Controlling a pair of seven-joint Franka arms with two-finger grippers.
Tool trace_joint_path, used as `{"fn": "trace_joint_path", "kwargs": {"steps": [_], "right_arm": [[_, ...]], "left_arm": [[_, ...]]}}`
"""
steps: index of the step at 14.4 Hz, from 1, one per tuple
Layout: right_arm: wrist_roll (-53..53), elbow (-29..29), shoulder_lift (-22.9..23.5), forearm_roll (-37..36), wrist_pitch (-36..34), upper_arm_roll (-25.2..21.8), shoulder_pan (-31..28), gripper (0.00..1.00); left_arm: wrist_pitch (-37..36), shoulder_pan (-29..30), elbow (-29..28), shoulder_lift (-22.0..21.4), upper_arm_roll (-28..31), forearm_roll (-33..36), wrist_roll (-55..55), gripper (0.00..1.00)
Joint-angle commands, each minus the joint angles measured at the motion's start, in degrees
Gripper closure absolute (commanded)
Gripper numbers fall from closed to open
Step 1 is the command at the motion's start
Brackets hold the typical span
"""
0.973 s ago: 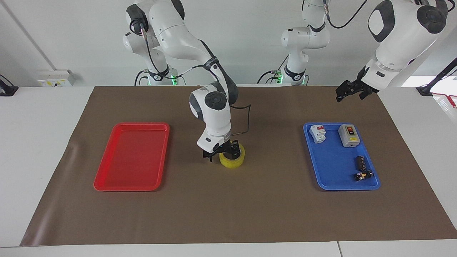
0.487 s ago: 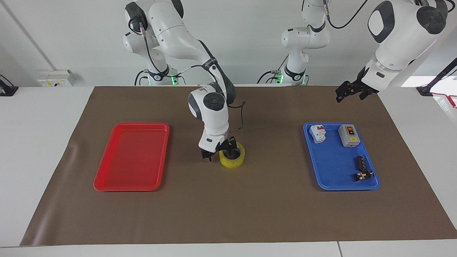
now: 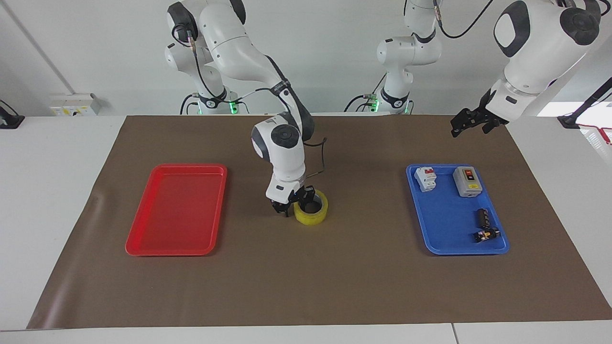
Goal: Place and move tape with both arms
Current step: 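Carry the yellow tape with the right gripper over the red tray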
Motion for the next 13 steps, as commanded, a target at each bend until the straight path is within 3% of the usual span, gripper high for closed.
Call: {"fn": "trace_joint_path", "kwargs": {"steps": [1, 3, 5, 7, 10, 13], "right_arm": [[-1.1, -1.8, -1.7, 0.8, 0.0, 0.3, -0.3, 1.00], [-1.1, 1.7, -1.6, 0.7, -3.7, 0.2, -1.8, 1.00], [-1.9, 8.1, -2.3, -0.4, -16.1, 0.1, -6.0, 1.00], [-5.3, 6.4, -8.6, -0.5, -23.1, -0.2, -10.2, 1.00], [-20.6, -3.1, -16.8, -0.4, -23.2, -0.2, -21.3, 1.00], [-30.8, -9.1, -17.8, -0.2, -15.6, -0.1, -30.0, 1.00]], "left_arm": [[0.7, 1.9, 0.2, -0.5, -1.6, 0.1, 0.8, 0.00], [0.6, 2.0, 0.3, -0.3, -1.7, 0.1, 0.8, 0.00], [0.6, 1.7, 0.9, -0.2, -1.9, 0.4, 0.9, 0.00], [0.0, 1.8, 1.5, -0.3, -3.4, 0.9, 0.9, 0.00], [0.5, 1.7, 0.9, -0.6, -4.0, 0.8, 0.5, 0.00], [0.6, 2.0, 0.8, -0.9, -3.9, 0.8, 0.7, 0.00]]}}
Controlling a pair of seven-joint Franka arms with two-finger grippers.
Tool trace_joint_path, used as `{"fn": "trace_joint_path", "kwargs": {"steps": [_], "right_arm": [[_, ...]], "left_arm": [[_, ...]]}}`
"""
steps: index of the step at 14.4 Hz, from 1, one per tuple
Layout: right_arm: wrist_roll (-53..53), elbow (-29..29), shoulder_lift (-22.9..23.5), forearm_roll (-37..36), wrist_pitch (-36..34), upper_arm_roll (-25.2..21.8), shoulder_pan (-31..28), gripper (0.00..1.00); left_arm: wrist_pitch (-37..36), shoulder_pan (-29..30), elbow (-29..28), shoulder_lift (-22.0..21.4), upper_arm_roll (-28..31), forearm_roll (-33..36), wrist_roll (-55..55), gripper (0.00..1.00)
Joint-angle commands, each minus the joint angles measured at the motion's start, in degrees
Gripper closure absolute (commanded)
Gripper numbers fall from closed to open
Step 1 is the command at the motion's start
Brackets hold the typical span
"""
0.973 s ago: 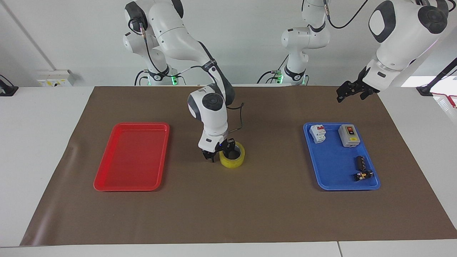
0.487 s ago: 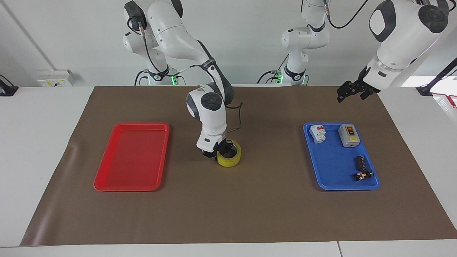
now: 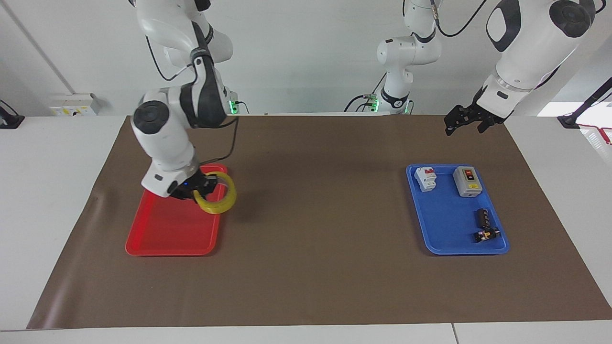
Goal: Place and move tape with both arms
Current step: 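Carry the yellow tape with the right gripper over the red tray, then lower the tape into the red tray and open the right gripper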
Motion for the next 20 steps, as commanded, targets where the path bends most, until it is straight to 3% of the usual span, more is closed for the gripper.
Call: {"fn": "trace_joint_path", "kwargs": {"steps": [1, 6, 16, 17, 18, 20], "right_arm": [[-6.1, -8.7, -2.5, 0.1, 8.1, 1.1, -5.0, 1.00], [-9.3, -17.5, -2.6, 0.1, 19.5, 1.1, -8.6, 1.00], [-9.2, -21.2, -1.0, 0.3, 27.8, 1.1, -9.6, 1.00], [-9.2, -21.2, -0.7, 0.3, 28.5, 1.1, -9.6, 0.63], [-9.1, -20.8, -0.7, 0.3, 28.2, 1.1, -9.8, 0.01], [-8.5, -19.0, -1.5, 0.3, 25.6, 1.1, -9.3, 0.00]], "left_arm": [[0.4, 1.1, -0.3, -1.0, -0.6, 0.8, 0.5, 0.00], [0.5, 1.1, -0.3, -1.4, -0.6, 0.8, 0.5, 0.00], [1.3, 0.9, -0.4, -1.4, -0.6, 0.8, 0.6, 0.00], [1.2, 1.0, -0.3, -1.4, -0.5, 0.8, 0.5, 0.00], [1.2, 1.1, -0.4, -1.4, -0.5, 0.8, 0.4, 0.00], [1.2, 1.1, -0.4, -1.4, -0.4, 0.8, 0.4, 0.00]]}}
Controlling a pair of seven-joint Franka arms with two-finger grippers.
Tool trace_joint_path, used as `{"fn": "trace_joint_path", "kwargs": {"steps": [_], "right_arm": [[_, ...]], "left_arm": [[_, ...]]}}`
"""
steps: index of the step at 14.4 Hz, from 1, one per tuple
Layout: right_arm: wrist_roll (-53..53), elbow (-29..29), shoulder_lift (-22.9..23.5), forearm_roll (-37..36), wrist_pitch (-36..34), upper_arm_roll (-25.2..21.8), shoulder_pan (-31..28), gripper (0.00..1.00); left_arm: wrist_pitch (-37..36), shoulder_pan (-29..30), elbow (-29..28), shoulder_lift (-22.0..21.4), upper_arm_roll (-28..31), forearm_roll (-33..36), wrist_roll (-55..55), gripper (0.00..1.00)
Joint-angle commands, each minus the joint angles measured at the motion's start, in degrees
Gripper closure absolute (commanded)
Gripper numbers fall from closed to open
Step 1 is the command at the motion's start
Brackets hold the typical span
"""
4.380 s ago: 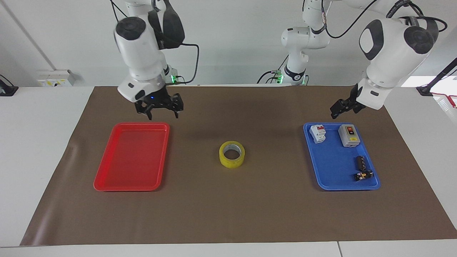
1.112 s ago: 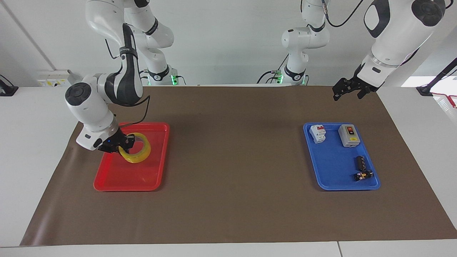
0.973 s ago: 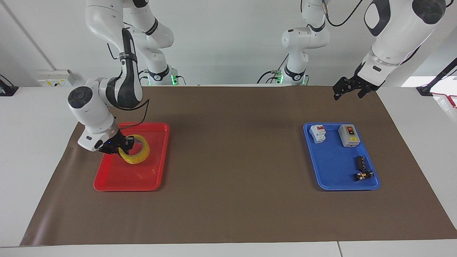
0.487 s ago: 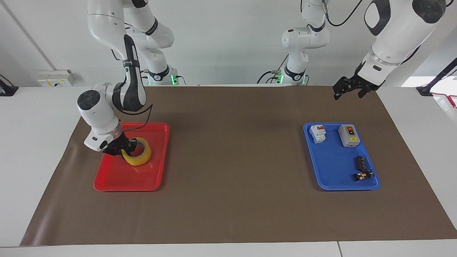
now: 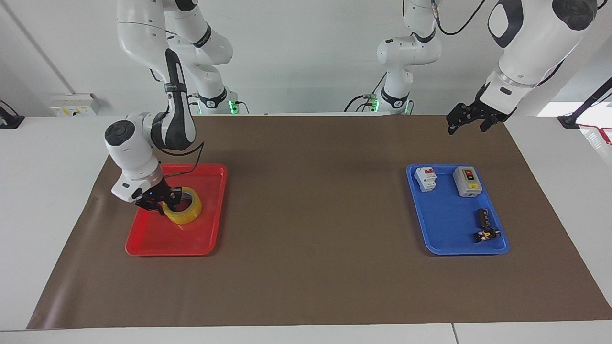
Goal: Place and move tape with both arms
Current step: 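Lower the tape into the red tray and open the right gripper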
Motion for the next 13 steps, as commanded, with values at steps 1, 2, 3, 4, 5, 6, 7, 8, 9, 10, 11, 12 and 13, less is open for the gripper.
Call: {"fn": "trace_joint_path", "kwargs": {"steps": [1, 2, 3, 4, 5, 6, 7, 8, 9, 10, 11, 12, 13], "right_arm": [[1.2, 3.8, -2.8, 0.4, -6.5, 1.0, -0.4, 0.00], [4.9, 8.3, -3.2, 0.4, -12.2, 1.1, -0.4, 0.00], [8.3, 14.2, -3.3, -0.2, -20.7, 1.1, -0.1, 0.00], [11.9, 18.7, -3.6, -0.3, -26.4, 1.0, 0.6, 0.00], [14.9, 21.9, -3.7, -0.3, -29.8, 1.0, 0.6, 0.00], [16.8, 24.2, -4.4, -0.3, -32.8, 1.1, 0.7, 0.00], [18.0, 26.2, -5.3, -0.4, -35.7, 1.2, 0.9, 0.00], [19.3, 28.0, -6.8, -0.3, -38.9, 1.4, 1.1, 0.00], [20.7, 29.7, -8.3, -0.3, -41.8, 1.5, 1.1, 0.00], [21.4, 31.9, -9.9, -0.2, -45.8, 1.5, 1.0, 0.00], [21.4, 34.6, -10.7, -0.2, -50.1, 1.5, 1.0, 0.00], [21.4, 37.9, -10.9, -0.3, -54.7, 1.5, 1.0, 0.00], [21.4, 41.5, -10.6, -0.6, -59.0, 1.4, 0.9, 0.00]], "left_arm": [[0.5, 0.9, -0.4, -0.8, -0.5, 0.8, 0.5, 0.00], [0.5, 0.9, -0.5, -0.8, -0.5, 0.8, 0.4, 0.00], [0.5, 0.9, -0.5, -0.8, -0.5, 0.8, 0.4, 0.00], [0.5, 0.9, -0.5, -0.8, -0.5, 0.8, 0.4, 0.00], [0.5, 0.9, -0.5, -0.8, -0.5, 0.8, 0.4, 0.00], [0.5, 0.9, -0.5, -0.8, -0.5, 0.8, 0.4, 0.00], [0.5, 0.9, -0.5, -0.8, -0.5, 0.8, 0.4, 0.00], [0.5, 0.9, -0.4, -0.8, -0.5, 0.8, 0.4, 0.00], [0.5, 0.9, -0.5, -0.8, -0.5, 0.8, 0.4, 0.00], [0.5, 0.9, -0.5, -0.8, -0.5, 0.8, 0.4, 0.00], [0.5, 0.9, -0.5, -0.8, -0.5, 0.8, 0.4, 0.00], [0.5, 0.9, -0.5, -0.8, -0.5, 0.8, 0.4, 0.00], [0.5, 0.9, -0.5, -0.8, -0.5, 0.8, 0.4, 0.00]]}}
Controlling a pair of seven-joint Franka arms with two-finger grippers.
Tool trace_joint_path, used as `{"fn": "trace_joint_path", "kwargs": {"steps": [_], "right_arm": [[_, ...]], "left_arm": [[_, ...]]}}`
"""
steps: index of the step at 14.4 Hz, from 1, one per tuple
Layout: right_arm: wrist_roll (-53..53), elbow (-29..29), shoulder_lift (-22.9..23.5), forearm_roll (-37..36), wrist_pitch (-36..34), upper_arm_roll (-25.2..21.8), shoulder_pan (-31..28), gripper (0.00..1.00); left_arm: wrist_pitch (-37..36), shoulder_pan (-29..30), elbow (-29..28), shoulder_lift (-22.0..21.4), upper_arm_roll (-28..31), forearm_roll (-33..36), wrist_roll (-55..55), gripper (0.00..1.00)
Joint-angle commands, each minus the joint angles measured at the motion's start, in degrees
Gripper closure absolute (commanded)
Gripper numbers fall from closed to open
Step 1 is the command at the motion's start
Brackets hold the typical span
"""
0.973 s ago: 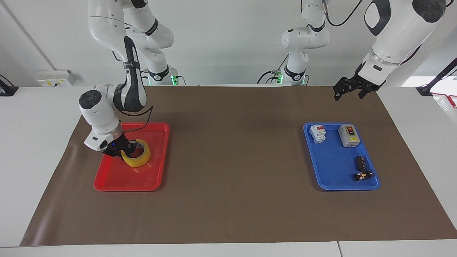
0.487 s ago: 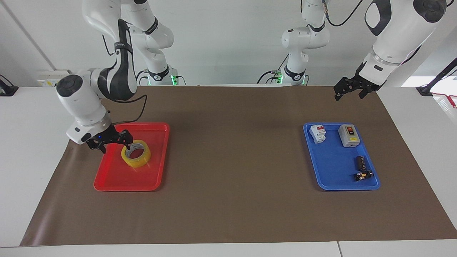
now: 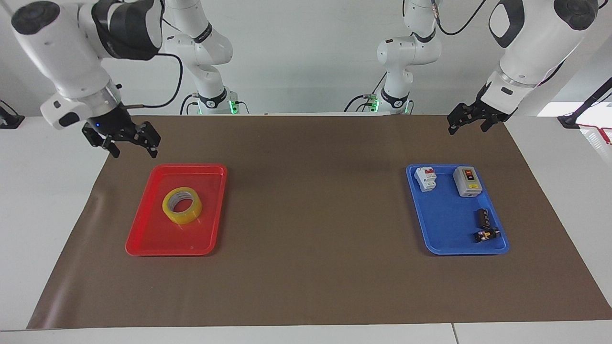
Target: Place and move tape with both arms
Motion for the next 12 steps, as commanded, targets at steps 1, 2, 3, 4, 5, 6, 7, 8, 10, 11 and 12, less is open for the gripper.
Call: {"fn": "trace_joint_path", "kwargs": {"steps": [1, 2, 3, 4, 5, 6, 7, 8, 10, 11, 12], "right_arm": [[1.1, 9.1, 0.7, -1.2, -10.6, 0.4, -0.9, 0.00], [1.0, 9.1, 0.7, -1.7, -11.9, 0.4, -0.5, 0.00], [1.1, 7.6, 0.0, -1.9, -12.5, 0.4, -0.5, 0.00], [1.0, 3.9, -1.6, -1.9, -12.0, 0.4, -0.5, 0.00], [0.6, 0.9, -3.3, -1.8, -11.3, 0.4, -0.9, 0.00], [0.6, -0.3, -3.7, -1.7, -10.0, 0.4, -0.9, 0.00], [0.2, -0.7, -3.7, -1.9, -7.9, 0.4, -0.6, 0.00], [-0.3, -1.2, -3.7, -2.2, -5.4, 0.4, -0.5, 0.00], [-0.7, -1.9, -4.0, -2.8, -4.3, 0.4, -0.5, 0.00], [-0.7, -3.0, -4.5, -3.3, -3.7, 0.4, -0.3, 0.00], [-0.9, -4.4, -5.1, -4.1, -1.5, 0.4, -0.3, 0.00]], "left_arm": [[0.5, 0.7, -0.5, -0.8, -0.5, 0.7, 0.4, 0.00], [0.5, 0.7, -0.5, -0.8, -0.5, 0.7, 0.4, 0.00], [0.5, 0.7, -0.4, -0.8, -0.5, 0.7, 0.4, 0.00], [0.5, 0.7, -0.5, -0.8, -0.5, 0.7, 0.4, 0.00], [0.5, 0.7, -0.4, -0.8, -0.5, 0.7, 0.4, 0.00], [0.5, 0.7, -0.4, -0.8, -0.5, 0.7, 0.4, 0.00], [0.5, 0.7, -0.5, -0.8, -0.5, 0.7, 0.4, 0.00], [0.5, 0.7, -0.5, -0.8, -0.5, 0.8, 0.4, 0.00], [0.5, 0.7, -0.5, -0.8, -0.5, 0.7, 0.4, 0.00], [0.5, 0.7, -0.5, -0.8, -0.5, 0.7, 0.4, 0.00], [0.5, 0.7, -0.4, -0.8, -0.5, 0.7, 0.4, 0.00]]}}
